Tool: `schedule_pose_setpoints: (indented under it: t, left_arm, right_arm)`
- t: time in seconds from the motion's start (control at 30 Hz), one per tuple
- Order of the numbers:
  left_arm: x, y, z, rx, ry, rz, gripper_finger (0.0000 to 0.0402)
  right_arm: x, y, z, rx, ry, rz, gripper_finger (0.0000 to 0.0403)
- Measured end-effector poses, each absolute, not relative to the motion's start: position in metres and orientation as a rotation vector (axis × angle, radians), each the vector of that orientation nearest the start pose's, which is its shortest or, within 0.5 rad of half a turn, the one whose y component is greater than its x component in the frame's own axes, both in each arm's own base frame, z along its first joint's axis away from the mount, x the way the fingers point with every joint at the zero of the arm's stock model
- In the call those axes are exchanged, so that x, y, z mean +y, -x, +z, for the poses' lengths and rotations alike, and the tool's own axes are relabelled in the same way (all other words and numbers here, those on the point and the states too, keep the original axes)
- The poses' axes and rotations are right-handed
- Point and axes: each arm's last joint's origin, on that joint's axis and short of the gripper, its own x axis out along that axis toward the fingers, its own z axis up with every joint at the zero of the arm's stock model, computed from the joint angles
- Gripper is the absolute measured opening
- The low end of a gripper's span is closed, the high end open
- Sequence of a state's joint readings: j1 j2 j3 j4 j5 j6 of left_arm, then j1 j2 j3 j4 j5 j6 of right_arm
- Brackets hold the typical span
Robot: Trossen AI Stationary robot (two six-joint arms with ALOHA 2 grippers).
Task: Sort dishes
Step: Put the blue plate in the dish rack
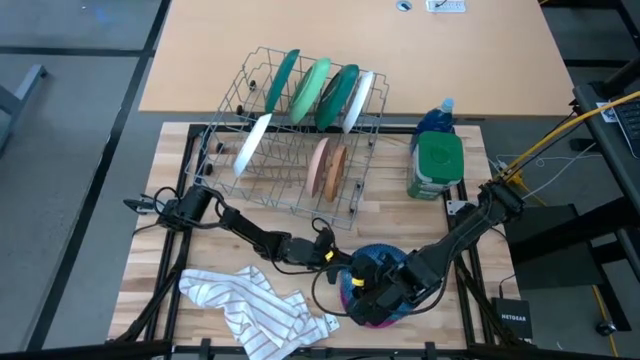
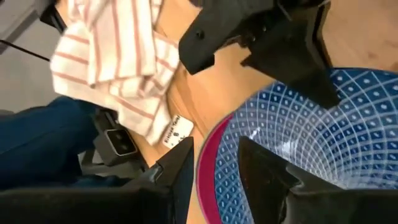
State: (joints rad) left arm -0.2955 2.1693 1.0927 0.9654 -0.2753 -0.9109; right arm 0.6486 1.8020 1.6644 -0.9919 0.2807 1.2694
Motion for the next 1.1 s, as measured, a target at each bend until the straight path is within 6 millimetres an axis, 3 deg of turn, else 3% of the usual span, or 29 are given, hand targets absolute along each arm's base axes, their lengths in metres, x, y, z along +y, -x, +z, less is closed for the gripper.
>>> schedule_pose_setpoints:
  t: [0.2, 0.47, 0.83, 1.1]
  left_arm:
    - [-0.118, -0.417, 0.141, -0.037, 0.903, -0.037, 0.0000]
    - [-0.117, -0.415, 0.163, -0.100, 0.734, -0.044, 0.0000]
    - [-0.116, -0.394, 0.234, -0.111, 0.184, 0.065, 0.0000]
    - [-0.118, -0.365, 0.288, -0.150, -0.197, 0.213, 0.0000]
  right_arm:
    - [0.222, -0.290, 0.324, 1.007, -0.591, -0.360, 0.0127]
    - [0.238, -0.264, 0.369, 0.850, -0.578, -0.377, 0.0127]
    - [0.255, -0.227, 0.434, 0.446, -0.601, -0.344, 0.0127]
    - [0.259, -0.214, 0.450, 0.237, -0.592, -0.390, 0.0127]
